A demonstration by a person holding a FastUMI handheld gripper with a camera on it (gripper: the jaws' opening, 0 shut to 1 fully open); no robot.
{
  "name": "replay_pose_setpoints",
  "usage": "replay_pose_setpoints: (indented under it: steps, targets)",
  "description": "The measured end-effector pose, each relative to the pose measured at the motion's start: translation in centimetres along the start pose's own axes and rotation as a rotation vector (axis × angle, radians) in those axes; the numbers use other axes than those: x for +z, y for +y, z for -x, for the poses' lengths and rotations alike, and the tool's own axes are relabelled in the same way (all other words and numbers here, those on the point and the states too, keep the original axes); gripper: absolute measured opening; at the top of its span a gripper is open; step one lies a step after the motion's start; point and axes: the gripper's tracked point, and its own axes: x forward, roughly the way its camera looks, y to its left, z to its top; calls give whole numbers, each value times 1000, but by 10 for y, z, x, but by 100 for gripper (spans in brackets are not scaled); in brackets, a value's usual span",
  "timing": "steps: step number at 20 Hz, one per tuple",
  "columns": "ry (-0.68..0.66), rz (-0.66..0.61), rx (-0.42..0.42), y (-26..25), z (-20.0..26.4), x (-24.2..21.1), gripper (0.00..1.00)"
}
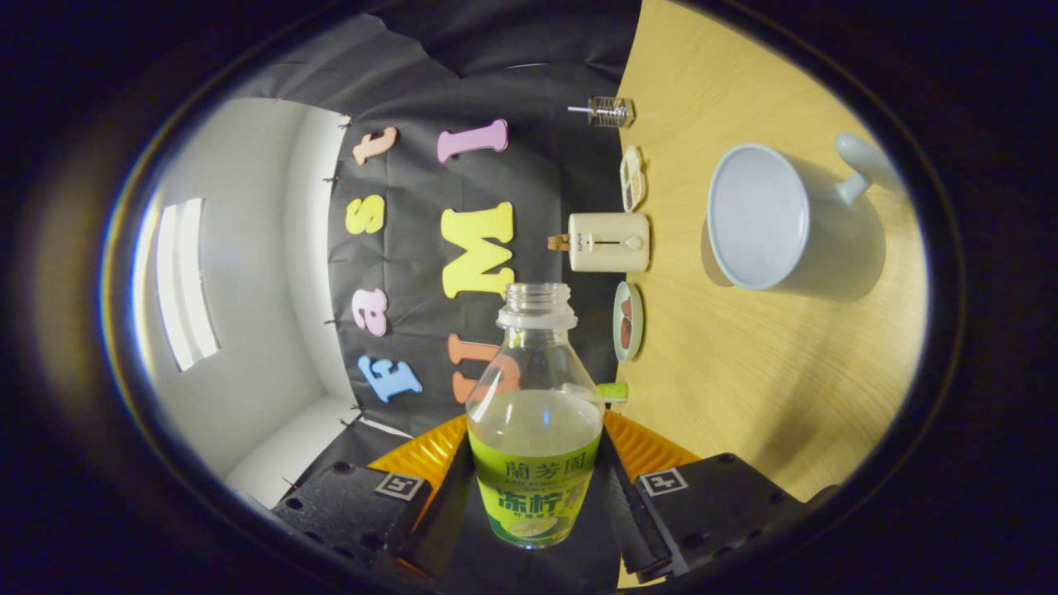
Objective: Take the bottle from table, then pour the juice into the cup, finally place the bottle on the coaster
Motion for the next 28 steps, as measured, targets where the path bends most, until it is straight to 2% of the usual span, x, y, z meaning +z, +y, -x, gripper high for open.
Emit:
replay_pose_setpoints:
  steps: [3,6,9,14,18,20,25,28]
  targets:
    - [-34,-68,35,6,3,11,80]
    - [-70,-195,99,14,6,24,79]
    - [-102,-293,123,9,8,31,79]
    - [-78,-245,102,8,2,26,79]
    - [-103,-334,161,13,5,37,79]
    - [-114,-385,166,8,5,40,79]
    - [-88,-386,145,2,2,30,79]
    - [-97,-402,162,5,2,34,80]
